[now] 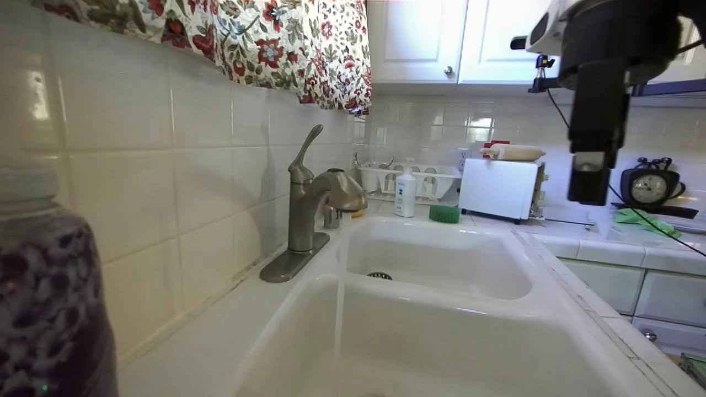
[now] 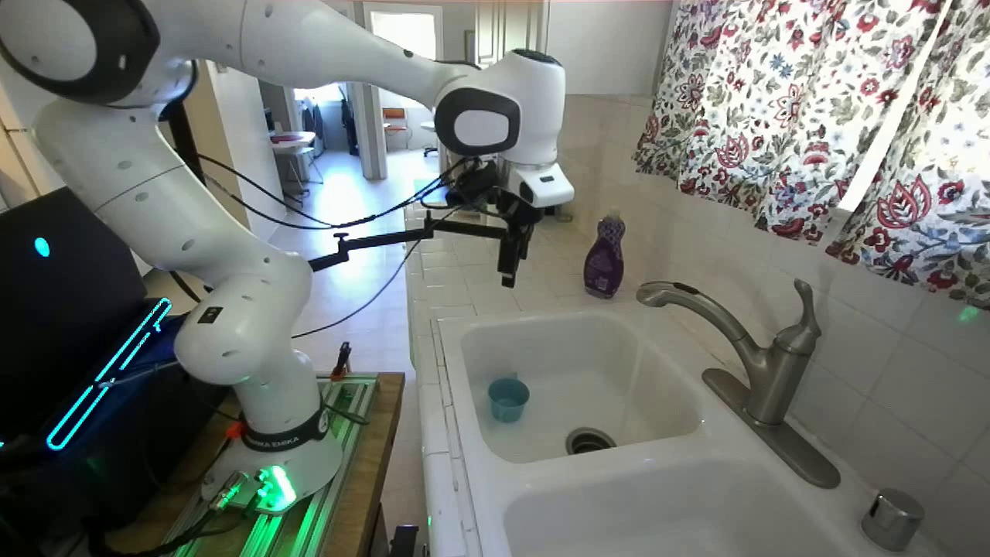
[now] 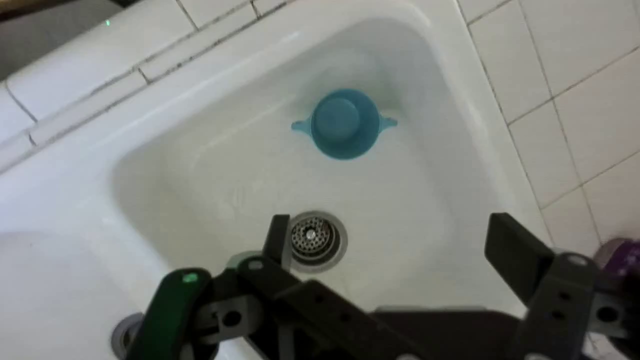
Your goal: Move the faucet head to the right
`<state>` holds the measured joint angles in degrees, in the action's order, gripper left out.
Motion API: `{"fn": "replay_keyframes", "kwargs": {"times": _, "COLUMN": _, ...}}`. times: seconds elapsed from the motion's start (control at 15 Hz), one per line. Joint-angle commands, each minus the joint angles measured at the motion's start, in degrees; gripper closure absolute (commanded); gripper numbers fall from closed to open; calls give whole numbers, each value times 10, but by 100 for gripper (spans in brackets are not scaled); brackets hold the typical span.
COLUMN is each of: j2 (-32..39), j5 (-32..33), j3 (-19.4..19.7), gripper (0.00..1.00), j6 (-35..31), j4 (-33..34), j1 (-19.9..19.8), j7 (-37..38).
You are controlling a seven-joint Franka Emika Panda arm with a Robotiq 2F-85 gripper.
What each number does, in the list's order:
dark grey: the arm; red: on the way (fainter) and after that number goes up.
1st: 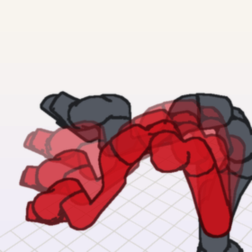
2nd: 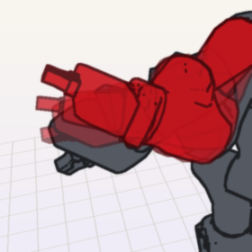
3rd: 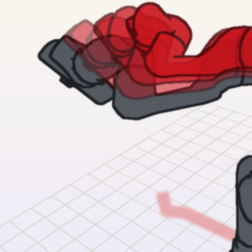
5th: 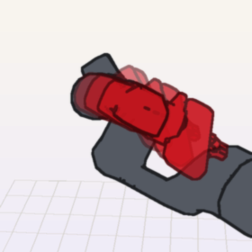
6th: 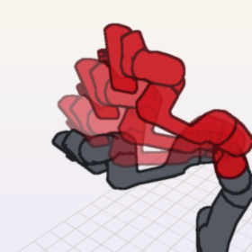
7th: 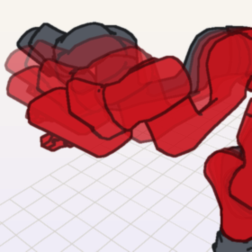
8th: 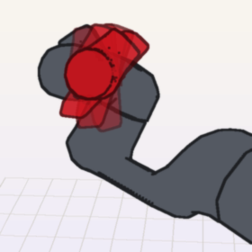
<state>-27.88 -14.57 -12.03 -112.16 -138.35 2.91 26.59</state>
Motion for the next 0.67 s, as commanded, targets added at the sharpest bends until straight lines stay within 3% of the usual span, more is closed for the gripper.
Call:
{"fn": "replay_keyframes", "kwargs": {"times": 0.0, "j2": 121, "j5": 80, "j3": -29, "gripper": 0, "j6": -35, "j4": 110, "j1": -24, "j7": 53}}
{"fn": "replay_keyframes", "kwargs": {"times": 0.07, "j2": 148, "j5": 99, "j3": -30, "gripper": 0, "j6": -40, "j4": 139, "j1": -26, "j7": 65}}
{"fn": "replay_keyframes", "kwargs": {"times": 0.13, "j2": 177, "j5": 118, "j3": -29, "gripper": 24, "j6": -43, "j4": 171, "j1": -26, "j7": 78}}
{"fn": "replay_keyframes", "kwargs": {"times": 0.6, "j2": 340, "j5": 205, "j3": -6, "gripper": 70, "j6": -42, "j4": 370, "j1": 15, "j7": 144}}
